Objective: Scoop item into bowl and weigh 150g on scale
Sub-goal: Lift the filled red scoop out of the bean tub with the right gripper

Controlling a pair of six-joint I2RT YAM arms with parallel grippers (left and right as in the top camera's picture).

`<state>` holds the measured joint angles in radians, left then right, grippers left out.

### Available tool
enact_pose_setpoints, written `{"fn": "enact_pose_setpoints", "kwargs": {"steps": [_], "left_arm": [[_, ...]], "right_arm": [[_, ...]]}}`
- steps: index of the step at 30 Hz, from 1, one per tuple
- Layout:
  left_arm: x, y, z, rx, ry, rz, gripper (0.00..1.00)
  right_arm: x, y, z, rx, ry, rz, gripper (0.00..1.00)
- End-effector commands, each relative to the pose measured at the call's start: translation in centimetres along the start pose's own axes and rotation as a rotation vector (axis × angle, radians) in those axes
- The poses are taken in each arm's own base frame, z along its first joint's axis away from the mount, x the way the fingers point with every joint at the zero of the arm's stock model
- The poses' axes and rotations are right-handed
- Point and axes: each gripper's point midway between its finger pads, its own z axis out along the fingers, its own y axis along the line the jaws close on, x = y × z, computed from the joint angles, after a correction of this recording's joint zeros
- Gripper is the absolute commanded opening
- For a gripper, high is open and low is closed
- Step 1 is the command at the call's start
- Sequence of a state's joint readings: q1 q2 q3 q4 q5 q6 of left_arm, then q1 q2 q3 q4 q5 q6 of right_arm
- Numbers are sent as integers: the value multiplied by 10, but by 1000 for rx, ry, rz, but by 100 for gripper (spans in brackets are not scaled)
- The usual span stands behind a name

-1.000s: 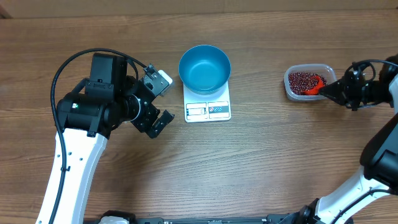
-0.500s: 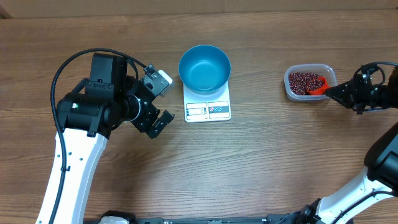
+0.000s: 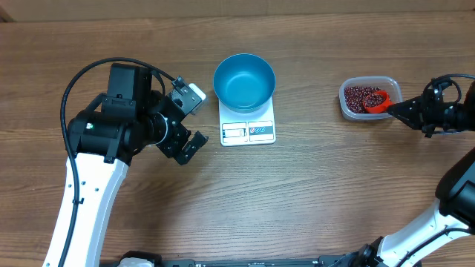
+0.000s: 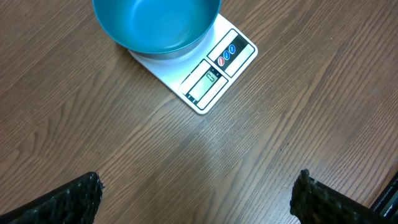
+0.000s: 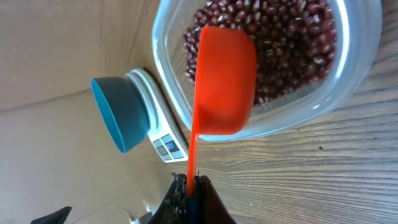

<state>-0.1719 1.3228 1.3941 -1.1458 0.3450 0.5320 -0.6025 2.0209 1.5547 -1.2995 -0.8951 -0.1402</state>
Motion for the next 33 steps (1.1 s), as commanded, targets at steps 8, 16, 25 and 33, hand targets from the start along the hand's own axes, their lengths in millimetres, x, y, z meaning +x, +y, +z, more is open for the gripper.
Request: {"fn": "enact_pose_setpoints", "kwargs": {"steps": [8,16,25,33], "left_arm": [[-5,0,-3,8,-17,21,100],[-5,0,-3,8,-17,21,100],[-5,0,-3,8,-17,21,100],[-5,0,-3,8,-17,21,100]], "right_arm": [[2,12,-1,-84,-1,-14,4],[5,25,-3,-161,4,-33,4],[6,29,-4,-187,4,-47,4],[6,30,-4,-188,5,-46,4]]}}
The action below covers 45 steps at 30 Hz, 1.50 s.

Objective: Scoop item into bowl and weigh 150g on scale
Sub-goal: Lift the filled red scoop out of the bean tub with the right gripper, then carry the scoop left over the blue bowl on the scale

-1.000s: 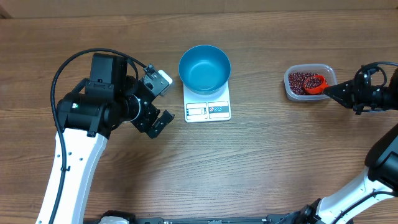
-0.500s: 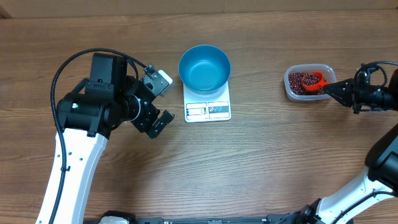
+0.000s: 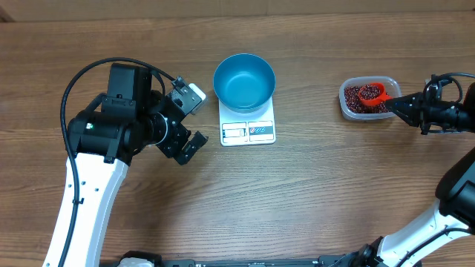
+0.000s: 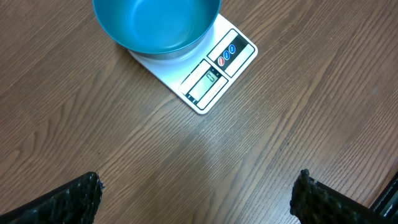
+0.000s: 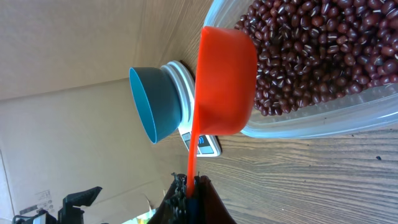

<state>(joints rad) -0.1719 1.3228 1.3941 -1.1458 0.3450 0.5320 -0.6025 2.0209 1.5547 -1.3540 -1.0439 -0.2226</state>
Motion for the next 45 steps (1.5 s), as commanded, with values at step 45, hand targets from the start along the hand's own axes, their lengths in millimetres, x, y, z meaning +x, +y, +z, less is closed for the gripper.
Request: {"fn": "enact_pose_setpoints", "kwargs": {"steps": [45], "left_arm": [[-5,0,-3,8,-17,21,100]], "right_arm": [[72,116,106,-350,298,-212,4]]}}
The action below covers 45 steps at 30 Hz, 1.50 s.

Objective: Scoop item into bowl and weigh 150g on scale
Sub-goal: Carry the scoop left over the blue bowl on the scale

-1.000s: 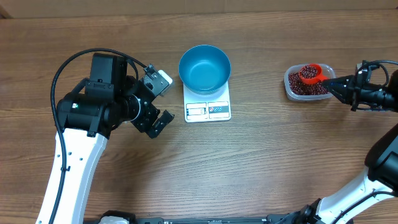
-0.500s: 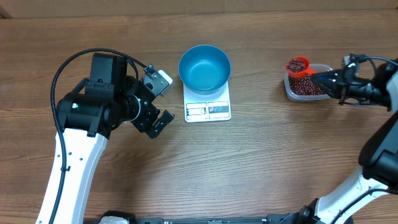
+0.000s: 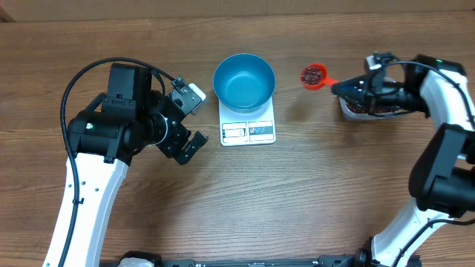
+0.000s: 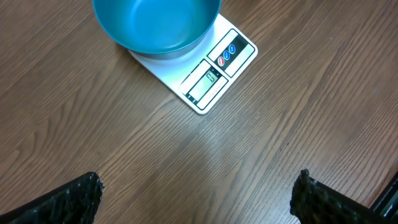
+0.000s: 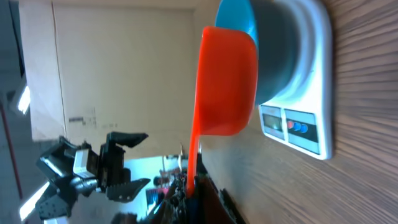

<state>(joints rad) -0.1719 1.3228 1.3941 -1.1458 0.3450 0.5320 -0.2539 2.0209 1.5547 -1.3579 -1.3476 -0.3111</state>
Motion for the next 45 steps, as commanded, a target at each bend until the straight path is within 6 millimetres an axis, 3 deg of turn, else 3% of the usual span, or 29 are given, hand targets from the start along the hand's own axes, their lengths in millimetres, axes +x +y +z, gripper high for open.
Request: {"fn": "enact_pose_setpoints", "kwargs": {"steps": [1,9,19,24,31,39,45], "left_arm": [[-5,0,-3,8,-17,21,100],[-5,0,-3,8,-17,21,100],[-5,0,-3,8,-17,21,100],[-5,0,-3,8,-17,21,100],[-5,0,-3,8,-17,21,100],[-5,0,-3,8,-17,21,100],[-5,0,-3,8,-17,21,100]], "right_arm": [[7,13,19,-63,38,-17,4],[21,21,59,-75,138,-86,4],[22,29,100,-78,208,-131,4],[19,13,117,30,217,-209,4],[7,-16,127,214,202,-417,4],[-3,-9,129,210,180,-512,4],[-15,-14,125,310,149,-555,4]]}}
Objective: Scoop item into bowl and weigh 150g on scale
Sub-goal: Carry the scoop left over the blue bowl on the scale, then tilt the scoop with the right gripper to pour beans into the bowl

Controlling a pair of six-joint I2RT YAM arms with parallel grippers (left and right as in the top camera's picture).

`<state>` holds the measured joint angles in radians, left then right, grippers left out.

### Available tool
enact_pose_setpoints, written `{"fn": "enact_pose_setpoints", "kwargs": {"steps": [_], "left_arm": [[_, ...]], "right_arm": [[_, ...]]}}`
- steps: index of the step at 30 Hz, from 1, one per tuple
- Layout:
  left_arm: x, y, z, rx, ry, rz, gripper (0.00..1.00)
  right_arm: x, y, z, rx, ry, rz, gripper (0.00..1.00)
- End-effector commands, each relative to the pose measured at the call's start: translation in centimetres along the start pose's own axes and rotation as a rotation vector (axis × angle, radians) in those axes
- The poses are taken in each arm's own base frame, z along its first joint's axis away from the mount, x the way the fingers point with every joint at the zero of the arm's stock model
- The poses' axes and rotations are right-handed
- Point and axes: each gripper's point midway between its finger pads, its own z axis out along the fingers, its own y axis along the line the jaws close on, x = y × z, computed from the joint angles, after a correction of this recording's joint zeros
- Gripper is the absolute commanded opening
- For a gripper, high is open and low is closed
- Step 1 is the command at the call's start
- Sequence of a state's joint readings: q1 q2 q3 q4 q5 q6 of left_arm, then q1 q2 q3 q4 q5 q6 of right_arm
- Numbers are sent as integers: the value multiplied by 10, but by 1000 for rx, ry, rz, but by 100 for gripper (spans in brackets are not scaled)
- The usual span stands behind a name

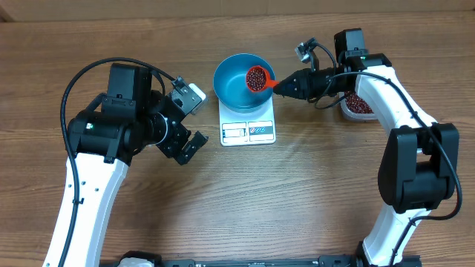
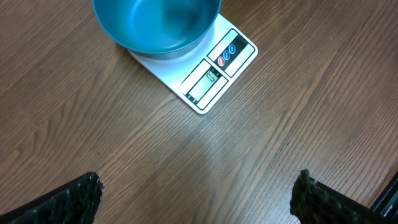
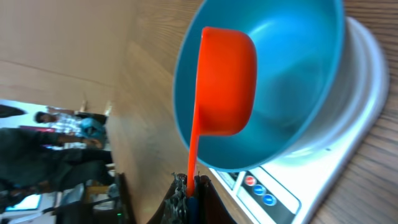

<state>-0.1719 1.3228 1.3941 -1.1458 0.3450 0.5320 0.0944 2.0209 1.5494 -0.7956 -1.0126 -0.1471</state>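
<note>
An orange scoop (image 1: 258, 77) full of dark red beans hangs over the right side of the blue bowl (image 1: 236, 90), which sits on the white scale (image 1: 248, 130). My right gripper (image 1: 286, 87) is shut on the scoop's handle; the right wrist view shows the scoop's underside (image 3: 225, 79) above the bowl's inside (image 3: 298, 74). The clear tub of beans (image 1: 361, 104) lies behind the right arm. My left gripper (image 1: 190, 147) stands open left of the scale, over bare wood, its fingertips (image 2: 68, 199) wide apart, with the bowl (image 2: 155, 25) and scale (image 2: 214, 74) ahead.
The right arm (image 1: 386, 81) reaches across the table from the right edge, passing over the bean tub. The left arm (image 1: 111, 133) stands at the left of the scale. Bare wooden table (image 1: 297, 200) lies in front of the scale.
My right gripper has carried the filled scoop leftward, from the gap between tub and bowl to a spot over the bowl's right side. The left arm has not moved.
My right gripper held the scoop in the tub of beans at the far right. Then the scoop sat filled over the tub. Later it hung between tub and bowl, and now it is over the bowl. The left gripper stayed open throughout.
</note>
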Motion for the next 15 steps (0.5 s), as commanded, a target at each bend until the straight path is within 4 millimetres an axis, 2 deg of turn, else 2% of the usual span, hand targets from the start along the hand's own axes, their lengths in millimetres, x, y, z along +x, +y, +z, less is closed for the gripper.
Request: {"fn": "enact_pose_setpoints", "kwargs": {"steps": [1,10,15], "left_arm": [[-5,0,-3,8,-17,21,100],[-5,0,-3,8,-17,21,100],[-5,0,-3,8,-17,21,100]], "right_arm": [[-13,4,-6,51,-22,-90,4],[-22,20,-13,109,-47,-198,4],[-27,25,-9,150,-55,-248,4]]}}
